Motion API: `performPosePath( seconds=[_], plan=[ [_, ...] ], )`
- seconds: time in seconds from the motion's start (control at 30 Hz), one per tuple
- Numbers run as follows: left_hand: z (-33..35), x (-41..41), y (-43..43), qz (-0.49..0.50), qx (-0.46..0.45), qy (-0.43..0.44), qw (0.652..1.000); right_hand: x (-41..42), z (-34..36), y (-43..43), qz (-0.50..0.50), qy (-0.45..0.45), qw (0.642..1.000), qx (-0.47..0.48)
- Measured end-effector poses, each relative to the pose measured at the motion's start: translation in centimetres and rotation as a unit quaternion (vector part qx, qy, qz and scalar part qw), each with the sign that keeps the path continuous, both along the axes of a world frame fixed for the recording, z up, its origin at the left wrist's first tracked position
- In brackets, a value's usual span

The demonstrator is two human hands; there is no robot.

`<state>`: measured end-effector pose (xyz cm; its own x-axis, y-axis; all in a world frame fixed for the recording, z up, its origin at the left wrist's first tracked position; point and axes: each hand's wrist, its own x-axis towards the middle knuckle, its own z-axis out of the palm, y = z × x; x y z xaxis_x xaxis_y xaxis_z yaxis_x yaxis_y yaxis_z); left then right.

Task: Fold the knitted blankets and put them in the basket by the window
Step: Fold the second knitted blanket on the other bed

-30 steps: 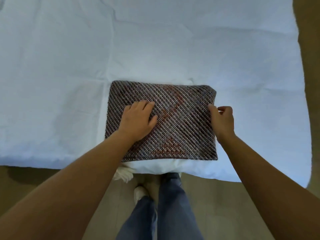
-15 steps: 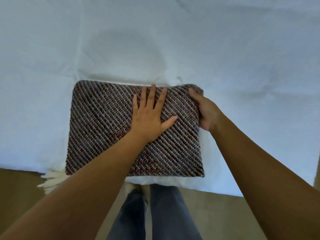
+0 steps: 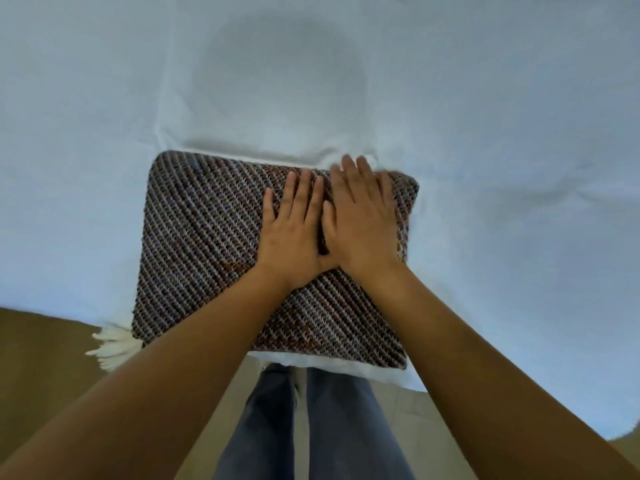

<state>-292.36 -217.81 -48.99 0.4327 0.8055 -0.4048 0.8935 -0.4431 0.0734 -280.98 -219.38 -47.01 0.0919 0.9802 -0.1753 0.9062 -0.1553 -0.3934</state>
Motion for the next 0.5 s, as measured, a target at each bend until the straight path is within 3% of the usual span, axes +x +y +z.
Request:
performPosePath(
  seconds=[0.1,0.27,0.5],
  plan=[
    [-0.3,-1.2,0.3,-0.011,0.011,0.026,1.000,0.9,-2.8,-1.0,0.040,-0.065,0.995,-0.067],
    [-1.0,-4.4,1.1,0.055,0.021,0.043,0.997,4.6,-4.9,-1.9,0.034,-0.105,0.990,-0.088],
    [0.4,-6.0,2.2,0.162,0.057,-0.014,0.985,-1.4,-2.2,-1.0,0.018,-0.097,0.993,-0.070]
  ],
)
